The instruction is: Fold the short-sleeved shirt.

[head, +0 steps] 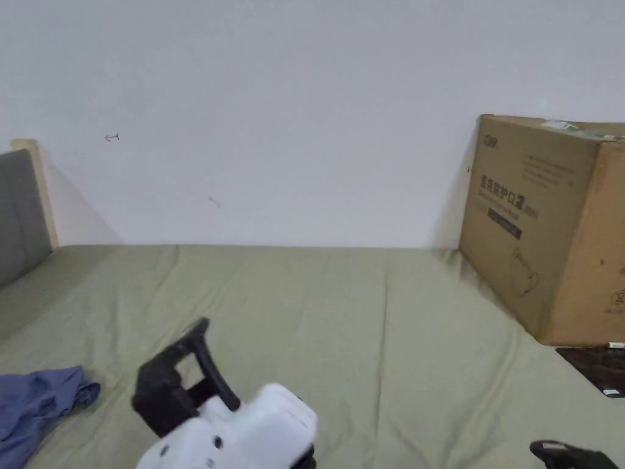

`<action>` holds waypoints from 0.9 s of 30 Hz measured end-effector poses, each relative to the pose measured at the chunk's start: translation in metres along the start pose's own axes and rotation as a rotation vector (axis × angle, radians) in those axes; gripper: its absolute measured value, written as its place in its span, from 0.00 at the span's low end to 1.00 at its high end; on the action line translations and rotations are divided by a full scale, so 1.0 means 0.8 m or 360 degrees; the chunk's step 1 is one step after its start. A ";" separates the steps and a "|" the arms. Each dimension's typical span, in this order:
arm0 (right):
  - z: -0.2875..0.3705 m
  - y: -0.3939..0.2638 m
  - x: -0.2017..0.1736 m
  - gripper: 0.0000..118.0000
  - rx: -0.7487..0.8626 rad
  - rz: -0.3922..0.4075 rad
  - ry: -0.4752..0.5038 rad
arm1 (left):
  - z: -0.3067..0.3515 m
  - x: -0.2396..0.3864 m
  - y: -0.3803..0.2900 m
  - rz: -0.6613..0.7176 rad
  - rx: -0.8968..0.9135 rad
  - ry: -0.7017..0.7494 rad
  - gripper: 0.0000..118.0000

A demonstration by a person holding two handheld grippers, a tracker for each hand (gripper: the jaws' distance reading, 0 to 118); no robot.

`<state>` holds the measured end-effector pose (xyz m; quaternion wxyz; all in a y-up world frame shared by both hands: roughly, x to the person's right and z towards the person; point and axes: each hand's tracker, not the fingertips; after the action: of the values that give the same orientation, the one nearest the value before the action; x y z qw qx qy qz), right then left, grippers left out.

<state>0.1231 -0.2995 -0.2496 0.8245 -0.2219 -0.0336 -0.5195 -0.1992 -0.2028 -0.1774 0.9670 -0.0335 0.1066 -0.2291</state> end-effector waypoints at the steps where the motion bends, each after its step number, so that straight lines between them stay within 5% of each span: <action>1: 0.004 0.005 -0.025 1.00 0.0197 0.0569 0.0123 | -0.009 -0.043 0.004 0.0697 -0.0038 -0.0066 1.00; 2: 0.015 0.002 -0.052 1.00 0.0503 0.1345 0.0161 | -0.009 -0.064 -0.016 0.1207 0.0014 -0.0020 0.98; 3: 0.029 -0.015 -0.077 1.00 0.0956 0.2130 0.0119 | -0.001 -0.066 -0.030 0.1394 0.0151 0.0091 0.90; 4: 0.031 -0.040 -0.085 1.00 0.1236 0.2609 -0.0010 | 0.008 -0.049 -0.031 0.1125 0.0288 0.0354 0.85; 5: 0.033 -0.055 -0.088 1.00 0.1394 0.2754 -0.0020 | 0.006 -0.037 -0.030 0.0757 0.0316 0.0494 0.84; 6: 0.035 -0.055 -0.093 1.00 0.1259 0.2583 0.0091 | 0.005 -0.030 -0.030 0.0533 0.0337 0.0482 0.85; 8: 0.032 -0.055 -0.092 1.00 0.0904 0.2262 0.0321 | 0.008 -0.031 -0.031 0.0528 0.0363 0.0237 0.85; 10: 0.024 -0.062 -0.092 1.00 0.0933 0.2218 0.0224 | 0.007 -0.029 -0.027 0.0593 0.0314 0.0243 0.85; 11: 0.022 -0.068 -0.088 1.00 0.0809 0.2028 0.0205 | 0.007 -0.029 -0.029 0.0630 0.0291 0.0256 0.85; 27: 0.017 -0.061 -0.075 1.00 0.0785 0.1930 0.0224 | -0.003 -0.030 -0.037 0.0641 0.0188 0.0220 0.85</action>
<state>0.0551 -0.2609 -0.2383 0.9979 0.0285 0.0334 0.0467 -0.2340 -0.2185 -0.1718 0.9839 0.0610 0.1635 -0.0389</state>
